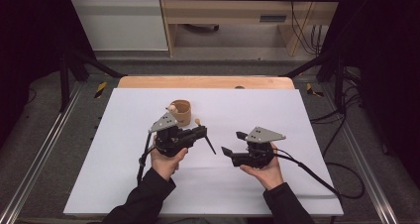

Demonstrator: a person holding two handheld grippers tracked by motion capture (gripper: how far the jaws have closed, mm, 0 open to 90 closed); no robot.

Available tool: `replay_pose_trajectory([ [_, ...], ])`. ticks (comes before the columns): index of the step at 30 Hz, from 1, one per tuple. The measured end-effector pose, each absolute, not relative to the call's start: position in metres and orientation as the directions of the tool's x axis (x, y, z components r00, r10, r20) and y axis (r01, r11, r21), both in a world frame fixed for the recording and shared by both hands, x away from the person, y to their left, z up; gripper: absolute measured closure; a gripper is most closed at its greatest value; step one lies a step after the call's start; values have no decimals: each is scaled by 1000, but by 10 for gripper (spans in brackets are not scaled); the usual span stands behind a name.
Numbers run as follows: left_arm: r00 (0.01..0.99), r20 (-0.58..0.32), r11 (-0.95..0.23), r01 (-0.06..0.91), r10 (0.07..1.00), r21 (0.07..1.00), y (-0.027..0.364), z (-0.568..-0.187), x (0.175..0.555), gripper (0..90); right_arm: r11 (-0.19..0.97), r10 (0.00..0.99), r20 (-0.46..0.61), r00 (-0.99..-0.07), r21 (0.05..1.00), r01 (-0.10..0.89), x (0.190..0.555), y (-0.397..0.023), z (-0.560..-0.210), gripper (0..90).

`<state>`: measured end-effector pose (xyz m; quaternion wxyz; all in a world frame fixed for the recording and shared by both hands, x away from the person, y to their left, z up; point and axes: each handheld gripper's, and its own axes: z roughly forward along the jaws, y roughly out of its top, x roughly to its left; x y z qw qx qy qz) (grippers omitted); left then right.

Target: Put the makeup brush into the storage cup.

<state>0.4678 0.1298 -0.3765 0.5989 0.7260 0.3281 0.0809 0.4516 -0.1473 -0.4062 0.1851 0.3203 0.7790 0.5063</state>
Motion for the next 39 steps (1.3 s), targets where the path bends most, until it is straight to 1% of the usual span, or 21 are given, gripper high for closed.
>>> replay_pose_trajectory([
  [2, 768, -269, -73, 378, 581, 923, 135, -376, 467, 837, 267, 701, 42, -712, 910, 318, 452, -153, -405, 203],
  [6, 760, -258, -84, 379, 596, 922, 145, -375, 465, 837, 241, 727, 55, -684, 912, 330, 454, -163, -403, 146],
  [10, 746, -251, -88, 382, 617, 920, 157, -376, 465, 838, 231, 747, 54, -663, 914, 334, 454, -172, -401, 114],
  [18, 717, -250, -82, 394, 651, 916, 173, -379, 466, 837, 210, 774, 69, -629, 910, 358, 454, -188, -401, 94],
  [28, 672, -249, -58, 400, 697, 915, 196, -369, 469, 838, 200, 798, 62, -599, 911, 360, 451, -209, -400, 81],
  [39, 641, -226, -64, 396, 734, 916, 210, -367, 473, 837, 179, 824, 66, -562, 912, 370, 449, -225, -403, 80],
])
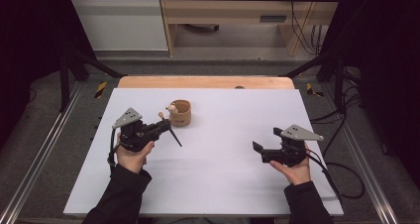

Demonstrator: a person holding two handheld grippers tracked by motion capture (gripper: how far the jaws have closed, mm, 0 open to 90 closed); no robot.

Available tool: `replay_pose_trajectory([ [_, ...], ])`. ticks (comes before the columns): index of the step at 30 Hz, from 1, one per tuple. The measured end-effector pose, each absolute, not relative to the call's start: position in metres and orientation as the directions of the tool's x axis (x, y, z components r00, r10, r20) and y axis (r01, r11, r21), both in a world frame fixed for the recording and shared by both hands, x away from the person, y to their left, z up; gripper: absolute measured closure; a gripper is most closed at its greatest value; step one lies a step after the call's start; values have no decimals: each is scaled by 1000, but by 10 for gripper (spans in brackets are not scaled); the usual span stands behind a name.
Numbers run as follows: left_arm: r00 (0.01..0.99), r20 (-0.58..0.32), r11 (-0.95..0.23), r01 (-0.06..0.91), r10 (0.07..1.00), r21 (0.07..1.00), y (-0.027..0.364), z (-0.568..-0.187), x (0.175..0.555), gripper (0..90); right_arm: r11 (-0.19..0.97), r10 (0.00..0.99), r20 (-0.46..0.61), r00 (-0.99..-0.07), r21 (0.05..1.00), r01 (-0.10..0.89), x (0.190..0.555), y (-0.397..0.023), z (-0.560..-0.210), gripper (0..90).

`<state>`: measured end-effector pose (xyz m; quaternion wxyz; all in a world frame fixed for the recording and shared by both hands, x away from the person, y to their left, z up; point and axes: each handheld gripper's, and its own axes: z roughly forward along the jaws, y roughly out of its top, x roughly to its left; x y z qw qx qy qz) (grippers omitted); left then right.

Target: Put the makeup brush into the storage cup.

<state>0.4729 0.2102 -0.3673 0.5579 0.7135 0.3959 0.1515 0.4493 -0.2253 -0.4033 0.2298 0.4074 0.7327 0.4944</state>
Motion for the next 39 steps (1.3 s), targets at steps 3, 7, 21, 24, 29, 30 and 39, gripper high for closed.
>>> replay_pose_trajectory([
  [3, 629, -224, -58, 395, 744, 917, 213, -366, 474, 838, 177, 828, 69, -556, 910, 376, 450, -228, -405, 80],
  [7, 620, -210, -66, 391, 756, 918, 215, -364, 476, 838, 172, 834, 72, -547, 908, 381, 449, -232, -406, 79],
  [21, 602, -184, -91, 397, 777, 913, 210, -357, 495, 838, 131, 848, 97, -521, 915, 382, 443, -249, -409, 70],
  [24, 601, -169, -105, 392, 781, 914, 208, -353, 498, 838, 127, 850, 97, -518, 916, 380, 443, -250, -409, 70],
  [29, 593, -155, -114, 391, 790, 913, 205, -348, 504, 838, 131, 852, 92, -515, 916, 380, 443, -250, -408, 71],
  [30, 592, -155, -114, 391, 791, 913, 205, -347, 505, 838, 131, 852, 92, -515, 916, 380, 443, -250, -409, 71],
  [39, 579, -129, -134, 390, 805, 911, 198, -340, 521, 838, 138, 851, 89, -518, 913, 383, 444, -249, -410, 71],
])
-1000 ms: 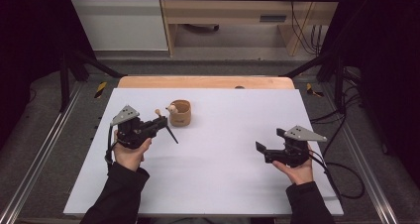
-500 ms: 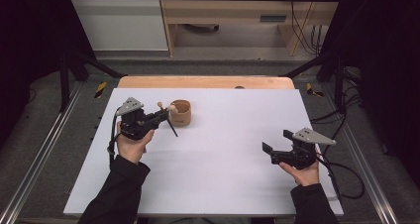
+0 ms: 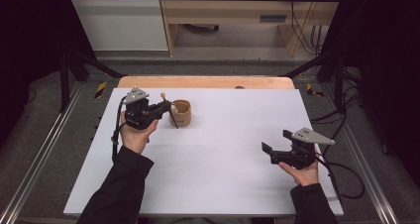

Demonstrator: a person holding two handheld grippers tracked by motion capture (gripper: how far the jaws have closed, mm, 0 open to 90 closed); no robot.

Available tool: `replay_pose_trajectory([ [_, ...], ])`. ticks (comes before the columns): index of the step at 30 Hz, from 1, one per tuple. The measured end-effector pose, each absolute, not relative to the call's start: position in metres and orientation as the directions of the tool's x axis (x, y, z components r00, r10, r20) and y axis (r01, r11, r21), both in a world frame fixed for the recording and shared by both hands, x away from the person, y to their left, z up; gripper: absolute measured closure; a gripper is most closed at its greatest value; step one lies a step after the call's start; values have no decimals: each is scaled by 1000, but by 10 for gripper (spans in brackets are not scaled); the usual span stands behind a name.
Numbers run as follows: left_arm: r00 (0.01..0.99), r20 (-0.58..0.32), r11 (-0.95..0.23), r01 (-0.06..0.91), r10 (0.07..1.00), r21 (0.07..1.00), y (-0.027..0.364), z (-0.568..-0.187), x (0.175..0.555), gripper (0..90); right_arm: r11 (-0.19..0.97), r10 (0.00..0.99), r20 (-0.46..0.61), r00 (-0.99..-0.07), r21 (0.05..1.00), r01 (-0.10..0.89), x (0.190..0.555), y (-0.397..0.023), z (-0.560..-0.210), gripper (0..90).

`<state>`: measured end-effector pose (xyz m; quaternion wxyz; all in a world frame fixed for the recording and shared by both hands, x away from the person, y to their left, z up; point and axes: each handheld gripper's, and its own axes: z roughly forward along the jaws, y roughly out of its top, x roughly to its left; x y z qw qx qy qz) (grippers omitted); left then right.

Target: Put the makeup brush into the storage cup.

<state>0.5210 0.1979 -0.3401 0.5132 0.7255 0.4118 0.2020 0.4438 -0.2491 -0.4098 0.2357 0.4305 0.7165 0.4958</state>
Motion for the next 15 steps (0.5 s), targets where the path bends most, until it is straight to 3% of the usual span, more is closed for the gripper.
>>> replay_pose_trajectory([
  [15, 559, -126, -124, 388, 820, 913, 190, -332, 546, 838, 136, 850, 93, -519, 912, 386, 444, -249, -411, 68],
])
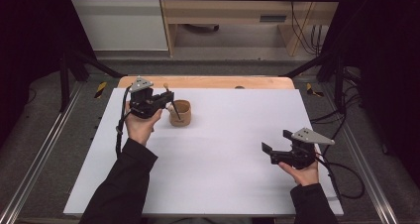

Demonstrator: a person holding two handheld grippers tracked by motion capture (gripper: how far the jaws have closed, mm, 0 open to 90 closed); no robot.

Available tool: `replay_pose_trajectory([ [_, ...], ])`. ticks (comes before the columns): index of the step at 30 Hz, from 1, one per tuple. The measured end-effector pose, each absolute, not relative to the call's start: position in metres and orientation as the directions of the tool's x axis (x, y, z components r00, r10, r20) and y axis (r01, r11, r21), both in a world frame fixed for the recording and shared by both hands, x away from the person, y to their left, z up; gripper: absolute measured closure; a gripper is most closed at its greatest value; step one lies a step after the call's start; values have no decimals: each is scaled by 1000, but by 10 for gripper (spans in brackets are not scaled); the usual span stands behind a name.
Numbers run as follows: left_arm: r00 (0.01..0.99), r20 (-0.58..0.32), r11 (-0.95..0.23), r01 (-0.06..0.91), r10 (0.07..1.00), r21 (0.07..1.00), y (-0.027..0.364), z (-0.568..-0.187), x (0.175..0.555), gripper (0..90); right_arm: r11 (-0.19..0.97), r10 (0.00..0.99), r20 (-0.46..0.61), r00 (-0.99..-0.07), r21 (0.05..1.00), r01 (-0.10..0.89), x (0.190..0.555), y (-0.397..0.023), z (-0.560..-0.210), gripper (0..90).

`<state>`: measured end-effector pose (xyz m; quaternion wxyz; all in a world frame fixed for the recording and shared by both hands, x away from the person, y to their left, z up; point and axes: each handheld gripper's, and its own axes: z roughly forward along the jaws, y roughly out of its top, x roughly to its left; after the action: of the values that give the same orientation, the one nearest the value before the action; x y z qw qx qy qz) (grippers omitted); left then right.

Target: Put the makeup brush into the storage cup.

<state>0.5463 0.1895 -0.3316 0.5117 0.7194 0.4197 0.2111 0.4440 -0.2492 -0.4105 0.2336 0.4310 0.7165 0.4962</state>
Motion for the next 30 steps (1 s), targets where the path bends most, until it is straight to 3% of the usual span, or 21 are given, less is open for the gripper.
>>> replay_pose_trajectory([
  [30, 513, -75, -153, 388, 855, 909, 172, -333, 588, 838, 135, 843, 97, -529, 914, 383, 445, -249, -411, 70],
])
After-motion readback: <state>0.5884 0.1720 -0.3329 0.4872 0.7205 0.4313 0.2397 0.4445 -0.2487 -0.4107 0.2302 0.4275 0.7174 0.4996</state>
